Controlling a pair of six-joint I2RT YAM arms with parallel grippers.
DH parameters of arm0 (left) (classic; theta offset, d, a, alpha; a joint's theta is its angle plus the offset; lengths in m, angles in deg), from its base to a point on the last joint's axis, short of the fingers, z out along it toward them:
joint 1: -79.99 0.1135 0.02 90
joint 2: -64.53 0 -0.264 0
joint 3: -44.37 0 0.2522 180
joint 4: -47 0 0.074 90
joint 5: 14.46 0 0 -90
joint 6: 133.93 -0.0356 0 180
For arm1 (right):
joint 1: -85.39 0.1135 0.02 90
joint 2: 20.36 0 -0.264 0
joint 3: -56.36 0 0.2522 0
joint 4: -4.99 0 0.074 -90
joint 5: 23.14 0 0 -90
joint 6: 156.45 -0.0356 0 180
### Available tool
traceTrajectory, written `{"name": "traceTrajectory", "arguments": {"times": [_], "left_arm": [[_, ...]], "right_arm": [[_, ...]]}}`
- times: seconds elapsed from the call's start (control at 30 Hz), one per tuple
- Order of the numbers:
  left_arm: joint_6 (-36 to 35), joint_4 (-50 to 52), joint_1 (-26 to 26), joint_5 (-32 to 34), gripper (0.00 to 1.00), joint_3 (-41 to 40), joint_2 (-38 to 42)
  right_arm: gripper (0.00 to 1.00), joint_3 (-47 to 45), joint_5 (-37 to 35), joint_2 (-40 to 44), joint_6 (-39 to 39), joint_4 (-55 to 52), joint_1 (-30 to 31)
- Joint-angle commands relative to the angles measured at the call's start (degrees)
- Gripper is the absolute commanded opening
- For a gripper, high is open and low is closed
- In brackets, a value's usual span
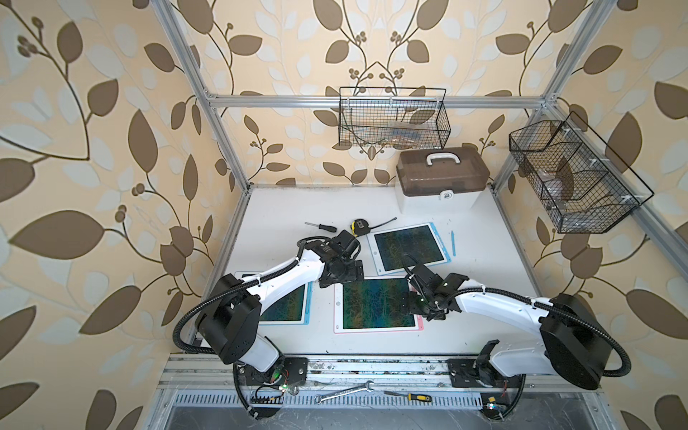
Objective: Place the stylus back onto the writing tablet
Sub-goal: Move the writing tablet to the center of the board.
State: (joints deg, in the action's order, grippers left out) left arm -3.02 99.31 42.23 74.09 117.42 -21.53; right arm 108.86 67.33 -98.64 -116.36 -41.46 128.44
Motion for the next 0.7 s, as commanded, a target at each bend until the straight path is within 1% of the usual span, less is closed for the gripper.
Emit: {"name": "traceTrajectory", "arguments": {"times": [0.0, 0.23, 0.27, 0.67], "left_arm": [[1.3, 0.0, 0.7, -0.6, 0.98, -1.6, 3.2], [1.4, 0.9, 0.6, -0.2, 0.98, -2.2, 3.2], [1.5, 0.8, 0.7, -0.2, 0.98, -2.2, 5.0], [3.2, 0.5, 0.7, -0.1, 0.98, -3.6, 6.6]], "right_arm": [[0.95, -0.3, 0.7, -1.5, -1.1, 0.2, 1.3], [0.95, -0.5, 1.0, -1.4, -1.1, 0.8, 1.8], [0.95, -0.6, 1.4, -1.5, -1.1, 1.1, 1.8], [0.95, -0.8, 3.3, -1.4, -0.7, 2.5, 2.7]]}}
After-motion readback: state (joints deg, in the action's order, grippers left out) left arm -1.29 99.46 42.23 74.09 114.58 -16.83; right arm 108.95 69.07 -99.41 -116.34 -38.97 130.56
